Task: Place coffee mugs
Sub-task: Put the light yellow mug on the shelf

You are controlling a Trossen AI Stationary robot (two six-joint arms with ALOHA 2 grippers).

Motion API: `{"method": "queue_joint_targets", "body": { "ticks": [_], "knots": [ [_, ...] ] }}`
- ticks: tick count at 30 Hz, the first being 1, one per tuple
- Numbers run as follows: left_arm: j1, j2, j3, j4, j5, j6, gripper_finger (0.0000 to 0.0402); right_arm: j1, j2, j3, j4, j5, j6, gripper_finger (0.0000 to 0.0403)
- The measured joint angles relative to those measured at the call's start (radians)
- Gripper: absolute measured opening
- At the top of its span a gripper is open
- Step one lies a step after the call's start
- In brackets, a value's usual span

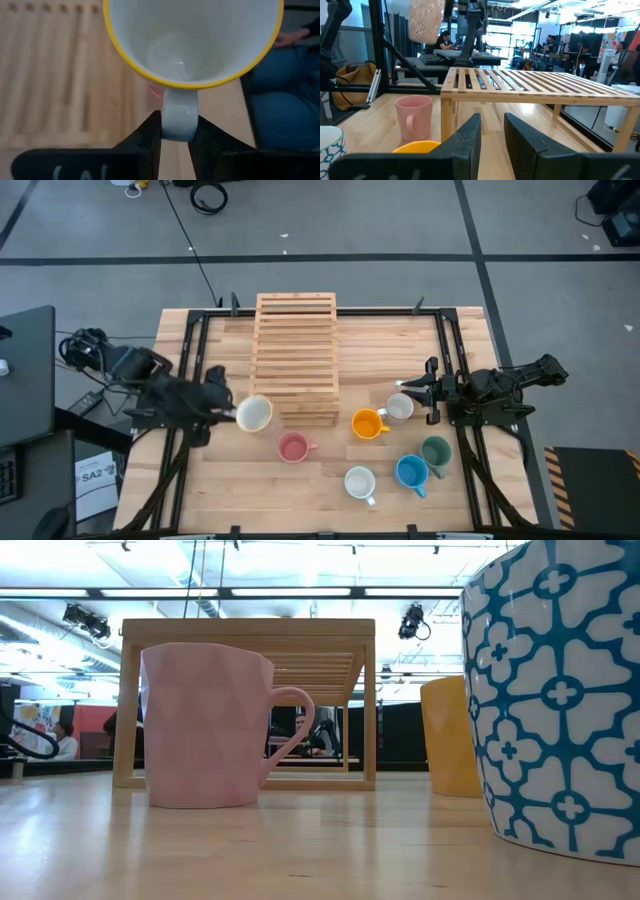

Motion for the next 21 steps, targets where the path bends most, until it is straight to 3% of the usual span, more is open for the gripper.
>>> {"method": "queue_joint_targets", "body": {
  "ticks": [14,21],
  "knots": [
    [0.385,0.006,0.151,-0.026,0.047,0.31,0.0078,0.0,0.0,0.0,0.0,0.0,0.0,0.0091],
    [0.592,0.1,0.223,-0.02,0.121,0.42,0.0078,0.0,0.0,0.0,0.0,0.0,0.0,0.0091]
  ]
}}
